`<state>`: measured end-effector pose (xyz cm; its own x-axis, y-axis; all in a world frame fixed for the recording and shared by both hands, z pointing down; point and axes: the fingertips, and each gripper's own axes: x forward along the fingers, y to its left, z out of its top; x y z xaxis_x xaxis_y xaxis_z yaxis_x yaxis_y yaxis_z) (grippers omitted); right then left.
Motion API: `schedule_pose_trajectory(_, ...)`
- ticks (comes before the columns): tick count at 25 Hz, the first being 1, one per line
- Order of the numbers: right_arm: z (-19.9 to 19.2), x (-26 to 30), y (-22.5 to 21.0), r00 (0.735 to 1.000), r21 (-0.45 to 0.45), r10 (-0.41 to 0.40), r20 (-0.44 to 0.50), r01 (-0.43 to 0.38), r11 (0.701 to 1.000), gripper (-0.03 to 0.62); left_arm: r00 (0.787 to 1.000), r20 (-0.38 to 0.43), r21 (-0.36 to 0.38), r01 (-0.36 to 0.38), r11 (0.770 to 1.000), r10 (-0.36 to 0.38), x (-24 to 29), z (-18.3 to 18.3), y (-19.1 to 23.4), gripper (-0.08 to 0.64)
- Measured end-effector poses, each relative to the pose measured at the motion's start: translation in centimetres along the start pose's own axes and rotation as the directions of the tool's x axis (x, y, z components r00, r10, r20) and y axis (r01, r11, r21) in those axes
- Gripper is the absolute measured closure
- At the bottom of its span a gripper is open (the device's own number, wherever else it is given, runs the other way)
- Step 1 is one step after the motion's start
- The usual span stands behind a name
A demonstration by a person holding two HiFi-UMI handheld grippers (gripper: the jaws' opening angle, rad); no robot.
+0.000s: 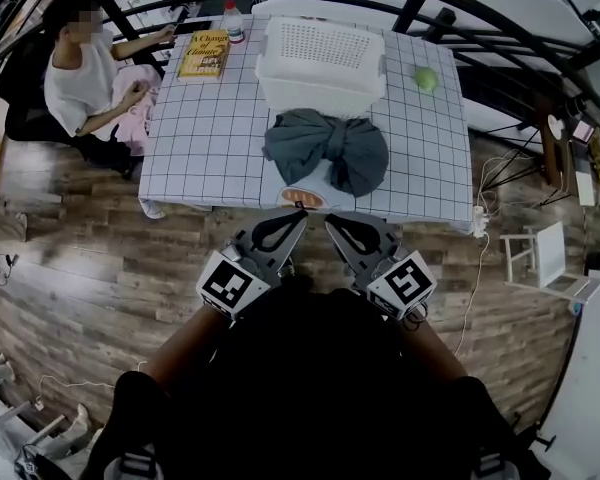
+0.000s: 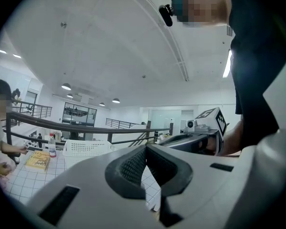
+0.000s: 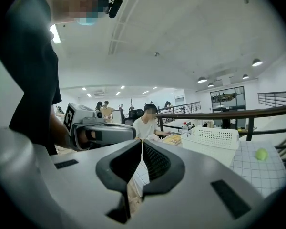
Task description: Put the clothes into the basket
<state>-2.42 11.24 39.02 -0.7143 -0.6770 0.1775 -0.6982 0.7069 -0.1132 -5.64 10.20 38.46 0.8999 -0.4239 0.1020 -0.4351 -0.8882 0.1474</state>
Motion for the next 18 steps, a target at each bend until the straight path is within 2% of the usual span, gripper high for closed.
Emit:
schedule_pose_trajectory(10, -0.8, 2.3, -2.4, 0.999, 0.022, -0.049, -0.023, 0.05, 0.999, 0.569, 1.0, -0.02, -0.015, 0.008, 1.0, -0.008, 0.6, -0.7, 3.4, 0.557)
schedule_pose_trajectory(18, -1.8, 3.3, -7.1, 0.996, 0.004, -0.047, -0.071, 0.048, 0.999, 0.569, 0.999, -0.033, -0.011, -0.017, 1.0, 0.016, 3.5, -1.1, 5.5, 0.557)
